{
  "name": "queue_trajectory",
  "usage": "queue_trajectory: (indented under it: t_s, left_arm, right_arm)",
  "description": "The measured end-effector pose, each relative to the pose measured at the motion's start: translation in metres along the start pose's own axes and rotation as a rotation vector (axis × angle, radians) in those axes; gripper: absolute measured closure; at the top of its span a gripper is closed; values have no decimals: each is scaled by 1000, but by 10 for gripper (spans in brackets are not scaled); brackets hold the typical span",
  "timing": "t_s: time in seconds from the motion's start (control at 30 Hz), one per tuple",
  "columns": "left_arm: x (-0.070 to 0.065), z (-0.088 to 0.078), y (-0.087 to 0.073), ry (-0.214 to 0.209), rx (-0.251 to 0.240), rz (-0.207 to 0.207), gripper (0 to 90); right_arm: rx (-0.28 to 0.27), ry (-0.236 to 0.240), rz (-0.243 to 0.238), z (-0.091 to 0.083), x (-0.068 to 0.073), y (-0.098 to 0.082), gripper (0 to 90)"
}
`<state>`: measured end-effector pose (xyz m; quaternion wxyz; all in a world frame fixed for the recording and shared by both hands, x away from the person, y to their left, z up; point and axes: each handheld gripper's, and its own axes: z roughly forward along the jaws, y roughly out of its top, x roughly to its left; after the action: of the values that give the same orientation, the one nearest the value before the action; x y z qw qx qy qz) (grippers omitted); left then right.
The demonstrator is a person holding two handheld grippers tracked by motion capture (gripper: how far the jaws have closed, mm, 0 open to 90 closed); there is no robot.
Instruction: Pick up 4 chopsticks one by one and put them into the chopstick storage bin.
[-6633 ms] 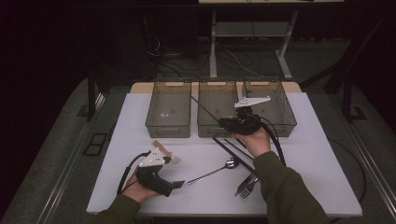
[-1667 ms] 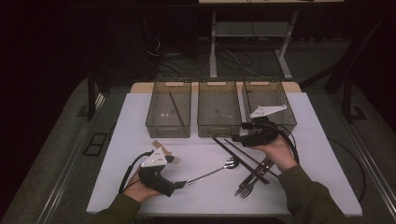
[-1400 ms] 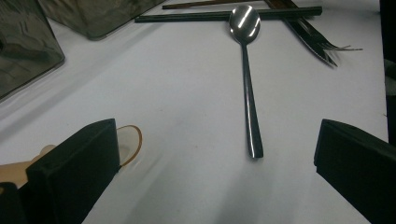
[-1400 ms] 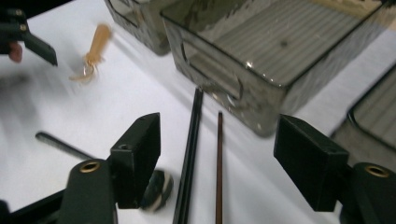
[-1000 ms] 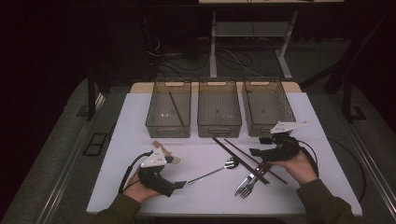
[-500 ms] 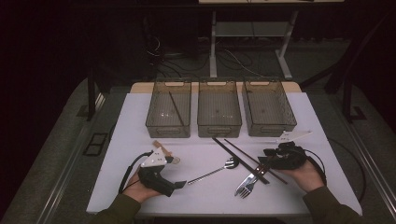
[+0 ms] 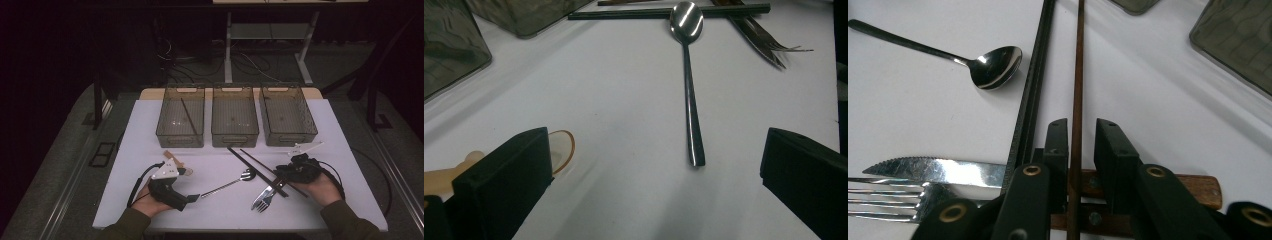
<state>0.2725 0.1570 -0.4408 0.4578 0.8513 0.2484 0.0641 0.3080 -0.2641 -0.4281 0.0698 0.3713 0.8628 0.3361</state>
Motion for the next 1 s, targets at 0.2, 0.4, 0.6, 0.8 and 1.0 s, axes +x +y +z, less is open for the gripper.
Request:
queue_trajectory:
  t_s: [0.2,0.4,0.6,0.8,1.0]
  left_arm:
    - [0,0,0,-1,2,0,0]
    - [0,0,0,-4,2,0,0]
    - [0,0,0,-5,6,3,0]
    - [0,0,0,-7,8,5,0]
    - [0,1,0,-8,8,4,0]
  right_arm:
    - [10,-4,-10,4,1,0,786]
    - [26,-10,-14,8,3,1,797]
    - [32,-12,-21,10,4,1,806]
    - [31,-15,-22,10,3,1,828]
    - [30,-15,-24,10,3,1,835]
